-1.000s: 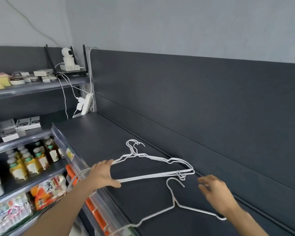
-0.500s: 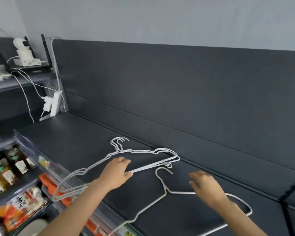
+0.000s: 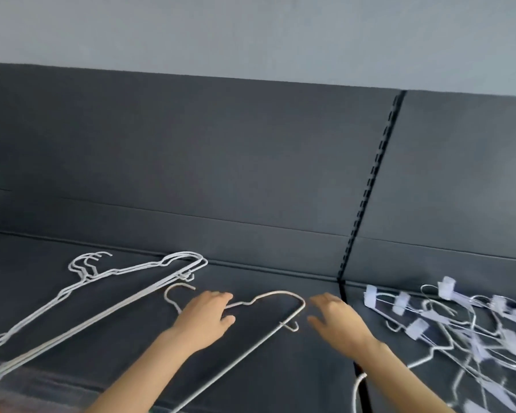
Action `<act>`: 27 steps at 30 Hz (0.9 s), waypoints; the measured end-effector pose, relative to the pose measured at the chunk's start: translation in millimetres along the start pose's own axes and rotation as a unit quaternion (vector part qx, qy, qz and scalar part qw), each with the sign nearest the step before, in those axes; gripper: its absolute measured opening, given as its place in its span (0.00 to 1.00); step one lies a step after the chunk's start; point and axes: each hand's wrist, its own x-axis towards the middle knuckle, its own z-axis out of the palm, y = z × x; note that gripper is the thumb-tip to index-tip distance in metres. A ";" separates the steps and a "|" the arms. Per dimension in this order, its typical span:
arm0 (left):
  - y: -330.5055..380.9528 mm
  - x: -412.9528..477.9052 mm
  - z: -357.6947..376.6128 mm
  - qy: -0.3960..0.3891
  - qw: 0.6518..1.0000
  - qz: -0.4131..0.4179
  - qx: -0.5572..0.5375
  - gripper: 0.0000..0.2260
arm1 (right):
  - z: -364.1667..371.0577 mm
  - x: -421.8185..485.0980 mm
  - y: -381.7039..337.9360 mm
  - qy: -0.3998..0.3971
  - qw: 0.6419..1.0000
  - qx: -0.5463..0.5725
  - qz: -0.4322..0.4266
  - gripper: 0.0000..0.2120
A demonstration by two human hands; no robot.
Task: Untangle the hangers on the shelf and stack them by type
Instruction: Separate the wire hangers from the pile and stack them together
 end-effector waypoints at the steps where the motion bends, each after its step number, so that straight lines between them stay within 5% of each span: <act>1: 14.5 1.6 2.9 0.001 1.000 0.010 0.003 0.19 | -4.1 -10.3 14.0 0.004 1.000 -0.003 0.010 0.20; 22: 385.6 -7.2 87.2 -0.047 0.980 0.195 -0.007 0.17 | -90.4 -255.2 294.1 0.078 0.976 0.011 0.204 0.12; 27: 450.8 3.8 101.3 -0.056 0.969 0.239 -0.005 0.19 | -102.2 -285.7 338.4 0.093 0.963 0.028 0.252 0.19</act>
